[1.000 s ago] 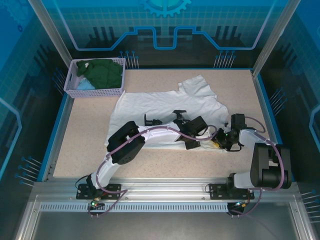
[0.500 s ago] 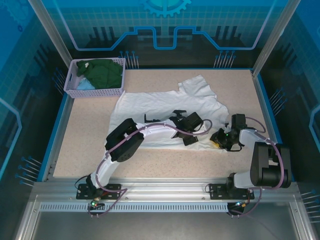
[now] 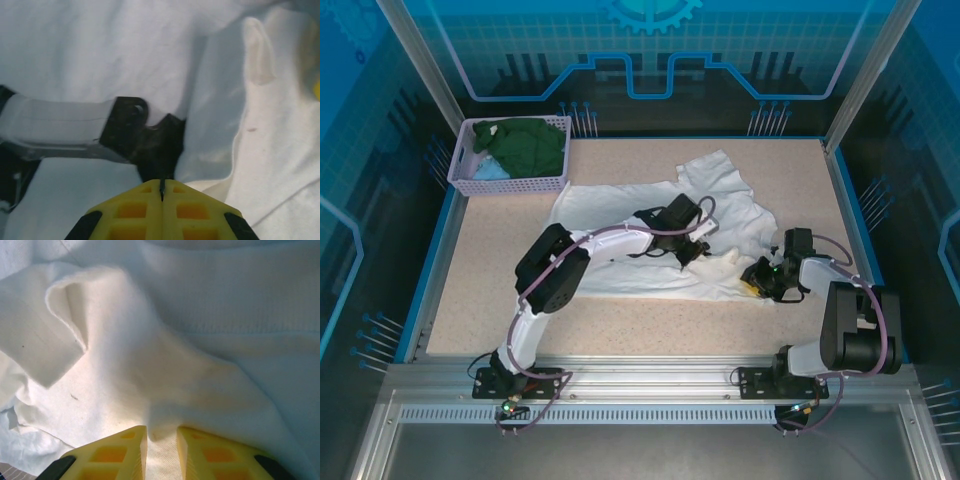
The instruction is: Fold and stack the t-shirts
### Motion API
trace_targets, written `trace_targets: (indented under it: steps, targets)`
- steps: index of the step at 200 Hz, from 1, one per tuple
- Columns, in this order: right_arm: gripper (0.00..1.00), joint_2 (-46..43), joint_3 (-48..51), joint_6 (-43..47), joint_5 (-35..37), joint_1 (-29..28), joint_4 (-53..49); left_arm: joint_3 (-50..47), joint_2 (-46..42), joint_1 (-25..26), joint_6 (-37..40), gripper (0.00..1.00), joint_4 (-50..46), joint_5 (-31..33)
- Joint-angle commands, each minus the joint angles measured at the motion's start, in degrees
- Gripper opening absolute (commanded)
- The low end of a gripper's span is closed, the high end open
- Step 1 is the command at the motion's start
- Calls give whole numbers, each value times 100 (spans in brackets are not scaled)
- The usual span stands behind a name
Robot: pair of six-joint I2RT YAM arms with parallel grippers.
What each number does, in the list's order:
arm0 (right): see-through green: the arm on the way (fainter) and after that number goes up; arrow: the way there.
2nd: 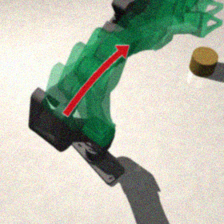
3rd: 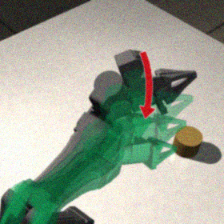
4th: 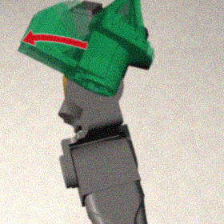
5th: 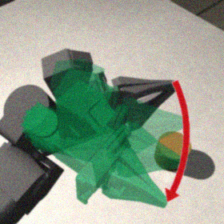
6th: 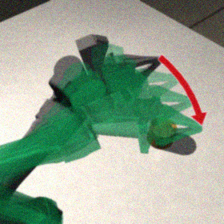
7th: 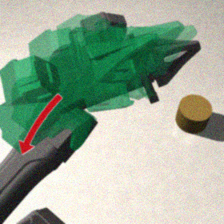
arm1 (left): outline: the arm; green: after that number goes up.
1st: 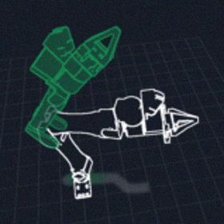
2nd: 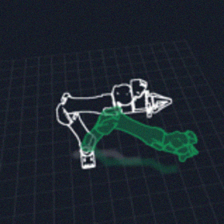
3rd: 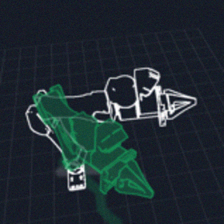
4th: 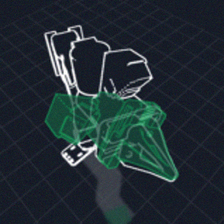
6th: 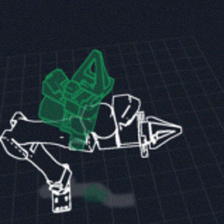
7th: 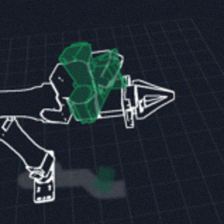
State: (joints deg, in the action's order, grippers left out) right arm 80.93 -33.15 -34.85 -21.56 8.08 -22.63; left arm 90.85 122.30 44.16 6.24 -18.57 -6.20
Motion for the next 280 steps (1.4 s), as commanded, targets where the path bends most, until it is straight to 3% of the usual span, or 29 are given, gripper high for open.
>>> trace_targets:
  steps: [1,32,55,63,72,91,133,162,180,208,255,280]
  targets:
    - [25,187,18,40,170,79,-172,342,-15,-209,-617,0,11,-165]
    - [27,183,10,40,170,89,-182,580,104,-385,-946,2,-103,112]
    - [31,166,-32,39,170,125,-253,987,302,-401,-1079,8,-516,783]
    - [33,116,-51,19,170,146,-313,1149,384,-412,-1150,20,-719,1059]
    - [35,6,-68,-9,156,161,-361,1357,470,-431,-1218,42,-1016,1331]
    - [44,-304,-166,-95,241,193,-556,1511,481,-442,-1317,60,-1367,1650]
    - [44,-1024,-594,-193,577,109,-1090,687,-410,-442,-2029,62,-1535,2389]
    - [41,-1149,-938,-246,921,-431,-1216,-713,-1570,-457,-3020,62,-1177,2708]
    - [40,-826,-1111,-263,1032,-715,-1149,-1927,-2446,-536,-3711,70,-773,2979]
    - [40,-72,-1245,-294,1080,-814,-974,-3553,-3378,-1370,-4524,69,-409,2623]
    - [45,620,-1074,-586,1469,-793,-894,-5666,-4021,-3031,-5505,69,524,1617]
    - [45,606,-828,-827,1615,-582,-1025,-6051,-4260,-3240,-5591,70,593,1517]
